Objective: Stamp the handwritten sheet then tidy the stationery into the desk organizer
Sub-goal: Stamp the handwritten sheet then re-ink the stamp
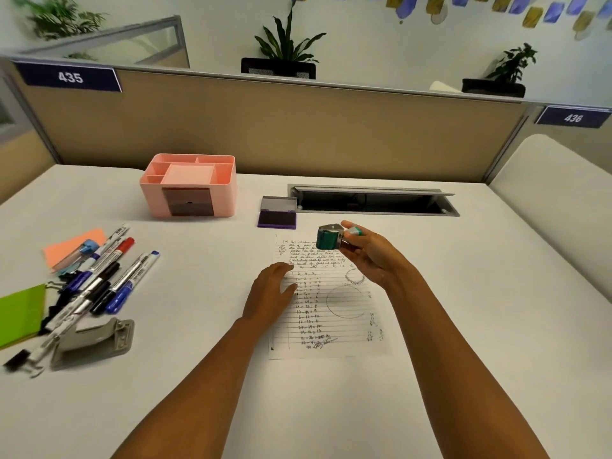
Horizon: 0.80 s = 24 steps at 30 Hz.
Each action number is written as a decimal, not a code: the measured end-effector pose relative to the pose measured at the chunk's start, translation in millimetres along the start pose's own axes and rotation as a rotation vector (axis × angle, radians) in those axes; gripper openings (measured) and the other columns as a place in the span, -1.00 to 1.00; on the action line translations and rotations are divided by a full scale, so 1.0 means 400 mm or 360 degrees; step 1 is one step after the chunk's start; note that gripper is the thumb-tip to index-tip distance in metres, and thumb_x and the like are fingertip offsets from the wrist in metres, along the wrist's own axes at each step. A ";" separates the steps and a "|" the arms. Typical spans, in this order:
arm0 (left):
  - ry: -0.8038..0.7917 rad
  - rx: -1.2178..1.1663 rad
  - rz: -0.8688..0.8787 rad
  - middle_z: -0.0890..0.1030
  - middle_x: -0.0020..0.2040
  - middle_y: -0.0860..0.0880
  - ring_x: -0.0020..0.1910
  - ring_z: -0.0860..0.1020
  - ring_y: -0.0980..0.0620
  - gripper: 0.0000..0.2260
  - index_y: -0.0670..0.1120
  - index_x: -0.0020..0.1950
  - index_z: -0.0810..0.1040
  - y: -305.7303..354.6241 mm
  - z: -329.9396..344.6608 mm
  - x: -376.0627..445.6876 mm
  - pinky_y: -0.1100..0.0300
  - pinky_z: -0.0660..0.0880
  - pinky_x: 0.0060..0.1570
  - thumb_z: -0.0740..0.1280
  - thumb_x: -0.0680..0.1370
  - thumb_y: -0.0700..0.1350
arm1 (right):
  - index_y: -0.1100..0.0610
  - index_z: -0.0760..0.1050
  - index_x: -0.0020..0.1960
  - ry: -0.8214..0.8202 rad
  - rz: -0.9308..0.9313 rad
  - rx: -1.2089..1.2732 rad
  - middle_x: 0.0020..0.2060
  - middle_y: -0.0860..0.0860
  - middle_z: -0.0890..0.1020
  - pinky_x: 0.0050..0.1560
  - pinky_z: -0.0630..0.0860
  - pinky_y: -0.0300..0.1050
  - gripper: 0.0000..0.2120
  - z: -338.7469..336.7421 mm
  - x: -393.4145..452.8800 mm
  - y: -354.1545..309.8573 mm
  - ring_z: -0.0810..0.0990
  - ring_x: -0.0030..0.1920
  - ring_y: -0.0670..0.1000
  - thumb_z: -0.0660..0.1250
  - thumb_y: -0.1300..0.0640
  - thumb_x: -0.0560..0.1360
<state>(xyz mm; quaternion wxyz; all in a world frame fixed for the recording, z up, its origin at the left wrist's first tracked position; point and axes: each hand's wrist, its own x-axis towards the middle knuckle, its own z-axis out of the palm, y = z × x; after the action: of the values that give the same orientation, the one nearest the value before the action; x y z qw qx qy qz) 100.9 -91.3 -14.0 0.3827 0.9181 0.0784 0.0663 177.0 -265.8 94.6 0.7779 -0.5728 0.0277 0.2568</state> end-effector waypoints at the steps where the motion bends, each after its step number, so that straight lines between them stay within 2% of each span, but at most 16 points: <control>1: -0.0002 0.0015 0.0011 0.37 0.41 -0.04 0.40 0.31 -0.01 -0.61 -0.07 0.37 0.37 0.002 0.007 -0.012 0.17 0.23 0.39 0.28 0.55 -0.10 | 0.21 0.34 0.36 0.0013 -0.0022 -0.0101 0.20 0.17 0.44 0.24 0.47 -0.03 -0.63 -0.004 -0.011 0.006 0.48 0.19 0.15 0.12 0.39 0.57; 4: 0.0001 0.0064 0.0041 0.38 0.41 -0.04 0.40 0.30 0.00 -0.61 -0.08 0.37 0.38 0.012 0.024 -0.043 0.21 0.19 0.39 0.28 0.54 -0.12 | 0.16 0.39 0.29 0.0046 -0.0103 -0.0409 0.31 0.18 0.39 0.35 0.37 -0.01 -0.65 -0.014 -0.040 0.023 0.44 0.22 0.12 0.13 0.41 0.56; 11: 0.0001 0.0146 0.0096 0.36 0.42 -0.04 0.42 0.29 0.00 -0.60 -0.10 0.38 0.38 0.028 0.050 -0.093 0.22 0.15 0.40 0.28 0.54 -0.14 | 0.11 0.41 0.29 0.0200 -0.0252 -0.0777 0.32 0.18 0.36 0.22 0.39 -0.05 -0.67 -0.043 -0.088 0.071 0.41 0.24 0.14 0.18 0.33 0.57; 14: -0.0002 0.0140 0.0107 0.36 0.42 -0.04 0.42 0.29 0.01 -0.61 -0.10 0.38 0.38 0.032 0.056 -0.110 0.24 0.14 0.40 0.27 0.54 -0.13 | 0.10 0.45 0.24 0.0218 -0.0302 -0.0808 0.23 0.15 0.41 0.22 0.41 -0.03 -0.70 -0.051 -0.113 0.089 0.44 0.23 0.16 0.22 0.32 0.55; 19: -0.0021 0.0130 0.0134 0.35 0.43 -0.04 0.43 0.28 0.01 -0.61 -0.11 0.38 0.38 0.027 0.056 -0.131 0.25 0.13 0.41 0.27 0.55 -0.12 | 0.13 0.56 -0.03 0.0311 -0.0361 -0.0789 0.06 0.08 0.55 -0.03 0.45 -0.21 -0.79 -0.061 -0.146 0.113 0.49 0.11 0.09 0.36 0.38 0.43; 24: -0.0054 0.0165 0.0155 0.34 0.44 -0.01 0.45 0.25 0.03 -0.62 -0.08 0.38 0.38 0.013 0.059 -0.147 0.22 0.11 0.43 0.25 0.56 -0.07 | 0.02 0.57 -0.19 0.0501 -0.0394 -0.0933 -0.14 -0.03 0.60 -0.04 0.46 -0.19 -0.85 -0.065 -0.170 0.134 0.54 -0.03 0.03 0.46 0.25 0.37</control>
<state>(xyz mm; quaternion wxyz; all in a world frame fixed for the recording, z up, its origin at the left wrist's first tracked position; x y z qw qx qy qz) 48.0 -122.7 -30.1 0.3322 0.9405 0.0304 0.0651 101.5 -303.1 61.4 0.5920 -0.8032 0.0027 0.0662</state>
